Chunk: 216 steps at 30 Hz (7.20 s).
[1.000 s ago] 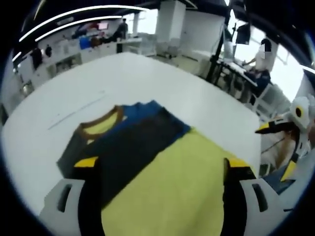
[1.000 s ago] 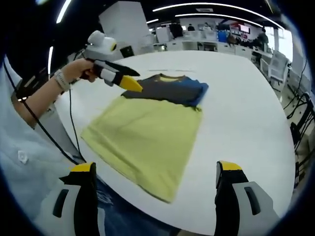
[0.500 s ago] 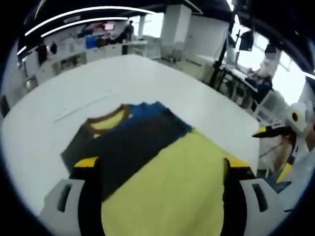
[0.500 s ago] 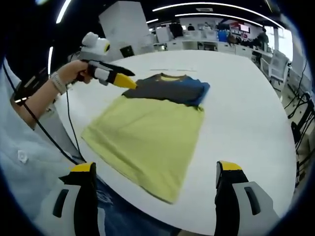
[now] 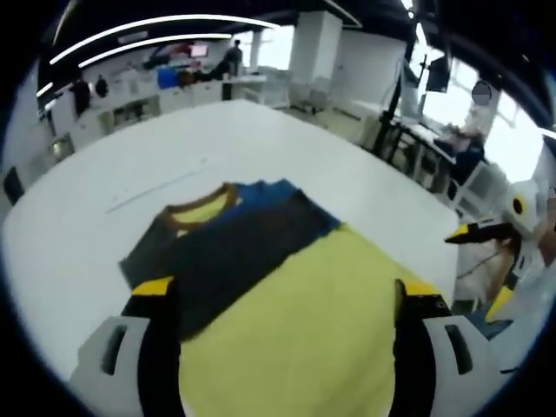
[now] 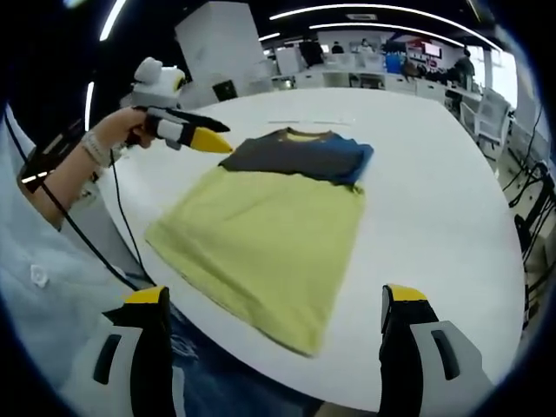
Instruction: Fold the garment on the visible template until the final outline fits inside the template.
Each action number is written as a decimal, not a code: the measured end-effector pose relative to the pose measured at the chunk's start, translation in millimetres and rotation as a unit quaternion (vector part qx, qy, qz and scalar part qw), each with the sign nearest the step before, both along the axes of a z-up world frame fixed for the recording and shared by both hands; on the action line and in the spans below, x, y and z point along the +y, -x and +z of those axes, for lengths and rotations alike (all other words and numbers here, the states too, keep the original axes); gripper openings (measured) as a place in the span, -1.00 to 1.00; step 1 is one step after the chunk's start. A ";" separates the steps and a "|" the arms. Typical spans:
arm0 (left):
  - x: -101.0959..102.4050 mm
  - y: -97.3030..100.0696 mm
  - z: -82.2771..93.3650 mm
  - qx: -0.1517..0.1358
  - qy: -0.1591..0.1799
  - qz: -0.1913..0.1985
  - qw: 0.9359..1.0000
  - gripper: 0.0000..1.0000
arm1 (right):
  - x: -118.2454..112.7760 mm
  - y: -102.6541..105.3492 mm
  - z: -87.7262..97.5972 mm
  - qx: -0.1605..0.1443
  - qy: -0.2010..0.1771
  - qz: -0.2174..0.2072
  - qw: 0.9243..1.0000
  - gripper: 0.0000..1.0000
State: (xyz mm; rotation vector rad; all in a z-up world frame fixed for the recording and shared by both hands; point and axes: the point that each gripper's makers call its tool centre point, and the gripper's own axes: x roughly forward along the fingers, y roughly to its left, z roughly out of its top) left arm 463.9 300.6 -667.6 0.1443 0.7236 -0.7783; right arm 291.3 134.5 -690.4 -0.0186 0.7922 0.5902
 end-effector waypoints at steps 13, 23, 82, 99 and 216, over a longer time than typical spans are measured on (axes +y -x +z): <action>6.9 12.2 6.1 -0.009 0.003 0.006 1.000 0.99 | 0.3 7.3 -0.1 -0.003 0.001 0.000 1.000 1.00; 19.2 23.8 8.3 -0.009 -0.002 0.014 1.000 0.99 | -1.0 10.8 -0.4 -0.004 0.001 -0.005 1.000 1.00; 94.6 80.5 -13.1 0.027 -0.005 0.069 0.997 0.99 | 8.7 4.4 -11.1 0.000 0.009 -0.009 1.000 1.00; 106.4 82.8 -21.4 0.046 -0.005 0.079 0.996 0.99 | 2.2 -4.0 -20.0 0.014 0.010 -0.018 1.000 1.00; 120.1 203.1 -84.0 0.220 0.012 0.094 0.971 0.65 | -8.4 33.0 -66.5 0.073 -0.003 -0.048 0.996 0.76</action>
